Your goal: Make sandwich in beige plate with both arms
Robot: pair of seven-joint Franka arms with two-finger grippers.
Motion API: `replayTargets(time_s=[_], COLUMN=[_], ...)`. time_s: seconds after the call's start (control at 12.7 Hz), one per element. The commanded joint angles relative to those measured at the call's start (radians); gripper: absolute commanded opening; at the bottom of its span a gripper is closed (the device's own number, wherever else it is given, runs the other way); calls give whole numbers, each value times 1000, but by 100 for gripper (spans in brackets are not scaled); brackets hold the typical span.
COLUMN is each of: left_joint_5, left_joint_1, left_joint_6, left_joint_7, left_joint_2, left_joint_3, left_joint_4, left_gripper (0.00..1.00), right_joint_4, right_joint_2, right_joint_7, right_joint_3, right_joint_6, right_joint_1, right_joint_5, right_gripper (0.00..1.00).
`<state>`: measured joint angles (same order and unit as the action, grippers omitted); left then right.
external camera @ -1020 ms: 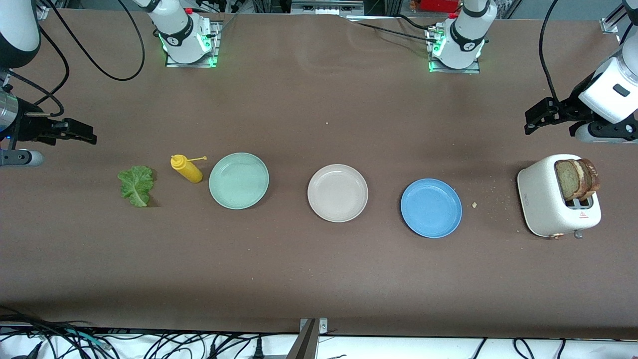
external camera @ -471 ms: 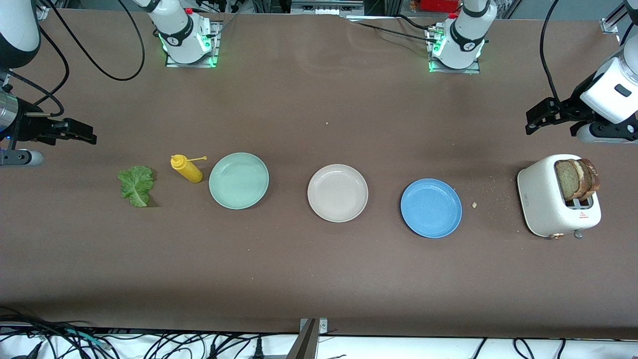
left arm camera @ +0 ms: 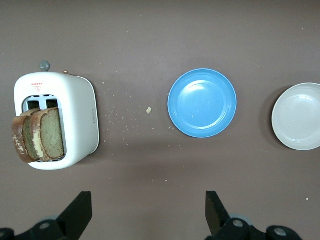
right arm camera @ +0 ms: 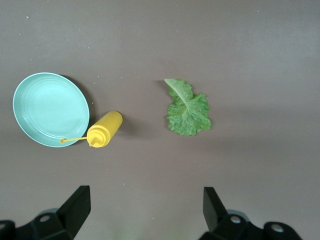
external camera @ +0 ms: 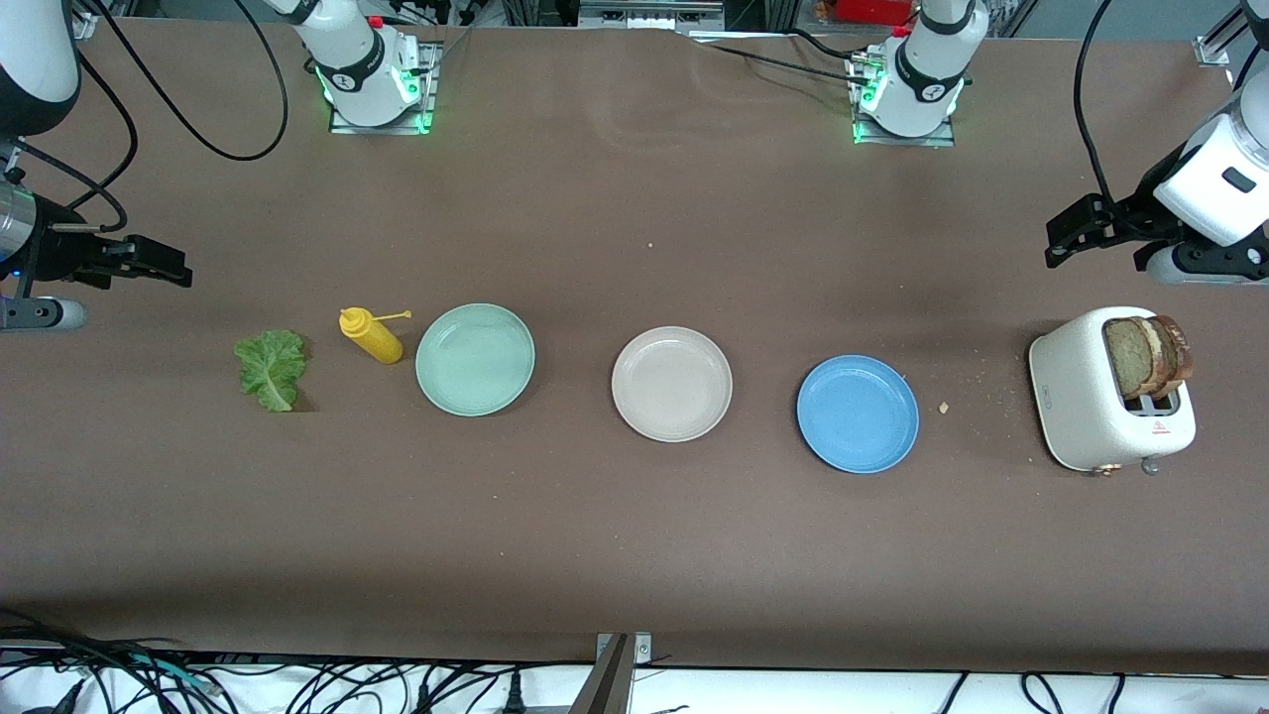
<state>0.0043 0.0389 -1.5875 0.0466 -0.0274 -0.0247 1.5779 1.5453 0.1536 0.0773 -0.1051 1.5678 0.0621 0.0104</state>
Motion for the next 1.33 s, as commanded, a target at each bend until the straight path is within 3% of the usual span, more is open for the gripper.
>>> replayTargets(time_s=[0.0, 0.63, 1.1, 1.26], left_joint_5=[16, 17, 28, 89], left_joint_1=[-5, -25, -135, -165], left_joint_6=[11, 1, -60, -120], left_joint_7=[-27, -28, -30, -40], left_joint_2=[4, -5, -146, -210], left_joint_3=[-3, -1, 0, -1], left_joint_4=[1, -3, -15, -9], left_gripper=[100, 100, 100, 100], right_joint_4=[-21, -21, -21, -21], right_joint_2=[9, 9, 9, 9], right_joint_7=[-5, -4, -5, -4], right_joint_3=[2, 2, 4, 2], right_joint_6=[-3, -3, -2, -3], right_joint_1=[-5, -5, -5, -4], right_joint_5=[2, 2, -12, -12], right_gripper=[100, 100, 100, 100])
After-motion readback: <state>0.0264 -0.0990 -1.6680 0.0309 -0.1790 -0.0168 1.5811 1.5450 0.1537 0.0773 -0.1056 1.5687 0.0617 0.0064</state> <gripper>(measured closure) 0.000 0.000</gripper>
